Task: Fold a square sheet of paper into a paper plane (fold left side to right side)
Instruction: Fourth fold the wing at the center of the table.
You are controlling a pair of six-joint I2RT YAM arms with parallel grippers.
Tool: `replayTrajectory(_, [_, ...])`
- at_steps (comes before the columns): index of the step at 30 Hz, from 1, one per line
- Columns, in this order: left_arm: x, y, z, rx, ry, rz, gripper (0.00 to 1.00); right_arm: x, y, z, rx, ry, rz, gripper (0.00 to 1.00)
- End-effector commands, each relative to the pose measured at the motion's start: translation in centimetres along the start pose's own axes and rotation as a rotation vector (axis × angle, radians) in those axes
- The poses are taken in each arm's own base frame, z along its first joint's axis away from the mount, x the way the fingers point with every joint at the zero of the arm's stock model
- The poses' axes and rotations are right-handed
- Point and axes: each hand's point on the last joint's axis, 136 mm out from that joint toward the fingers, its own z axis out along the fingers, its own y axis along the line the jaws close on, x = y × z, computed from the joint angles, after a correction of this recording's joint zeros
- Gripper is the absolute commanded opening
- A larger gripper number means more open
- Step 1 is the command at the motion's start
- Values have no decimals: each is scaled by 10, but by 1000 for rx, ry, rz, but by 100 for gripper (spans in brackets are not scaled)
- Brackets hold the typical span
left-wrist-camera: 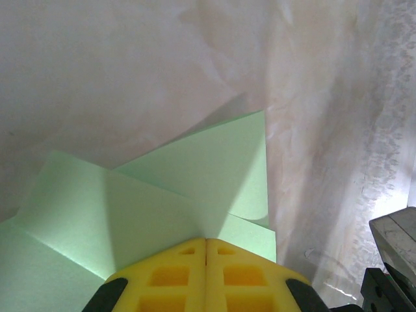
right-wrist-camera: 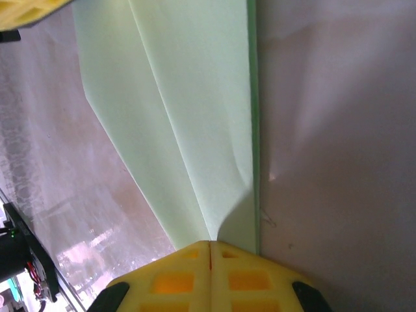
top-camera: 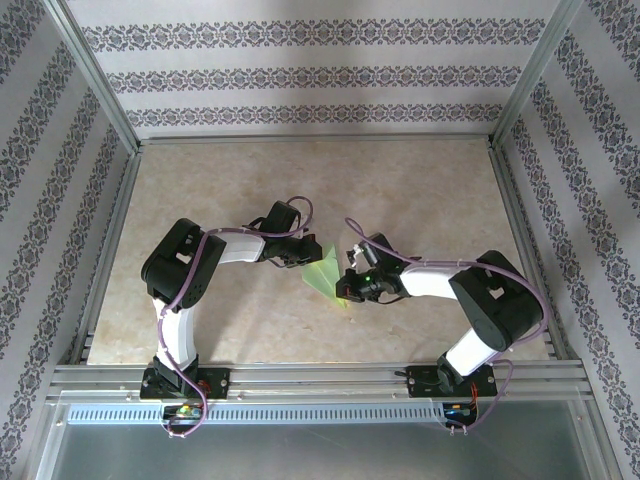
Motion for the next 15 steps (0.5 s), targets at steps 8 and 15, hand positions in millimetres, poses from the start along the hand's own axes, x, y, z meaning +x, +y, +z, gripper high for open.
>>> replayTrajectory(8, [4,46,2,-158,7,-38,2,74,-53,-6,183,193,131,0])
replayTrajectory(15, [2,47,1,-162,3,-34,2,83,-58,-11,202,204,136,0])
